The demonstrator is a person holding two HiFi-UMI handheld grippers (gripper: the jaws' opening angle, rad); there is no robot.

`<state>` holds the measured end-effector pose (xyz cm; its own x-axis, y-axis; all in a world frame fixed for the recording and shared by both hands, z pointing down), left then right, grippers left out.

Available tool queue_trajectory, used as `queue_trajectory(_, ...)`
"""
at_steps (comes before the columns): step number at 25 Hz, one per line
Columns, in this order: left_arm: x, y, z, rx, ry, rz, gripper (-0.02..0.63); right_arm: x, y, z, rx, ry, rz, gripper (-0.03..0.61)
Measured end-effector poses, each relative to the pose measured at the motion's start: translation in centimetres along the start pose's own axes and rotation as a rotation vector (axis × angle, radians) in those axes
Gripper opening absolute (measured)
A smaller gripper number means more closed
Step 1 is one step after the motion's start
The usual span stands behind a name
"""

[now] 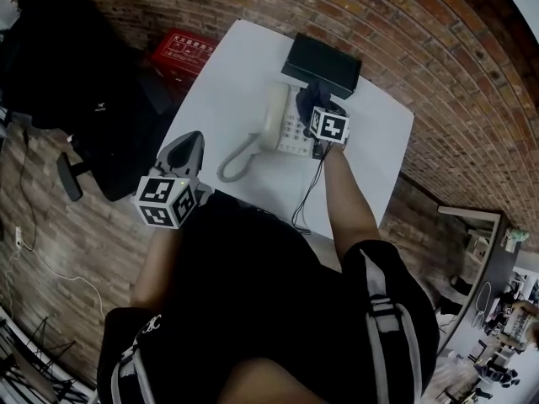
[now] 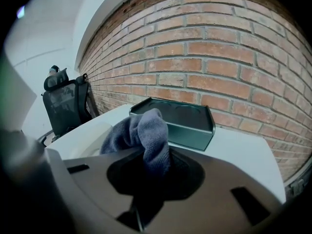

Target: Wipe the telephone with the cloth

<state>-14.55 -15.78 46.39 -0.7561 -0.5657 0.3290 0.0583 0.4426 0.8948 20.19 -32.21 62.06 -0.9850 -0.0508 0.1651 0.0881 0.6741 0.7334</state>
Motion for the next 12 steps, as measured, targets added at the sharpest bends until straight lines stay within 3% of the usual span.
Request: queue_trajectory(12,-1.0,0.5,-1.1,0.019,0.023,0.003,-0.004,1.0,5.0,2.7,-0.076,-0.088,0.03,0.046)
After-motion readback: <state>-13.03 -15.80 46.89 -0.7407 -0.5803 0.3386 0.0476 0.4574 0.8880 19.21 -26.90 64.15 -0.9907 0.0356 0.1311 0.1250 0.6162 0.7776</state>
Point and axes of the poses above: the fingertips, and each gripper's own axes: z backward along the fingers, x to its left, y out of its underside, the point moved 5 cm from there along z, backward along the fingers, and after that the axes turned 14 degrees about y, right-handed, at the moved point
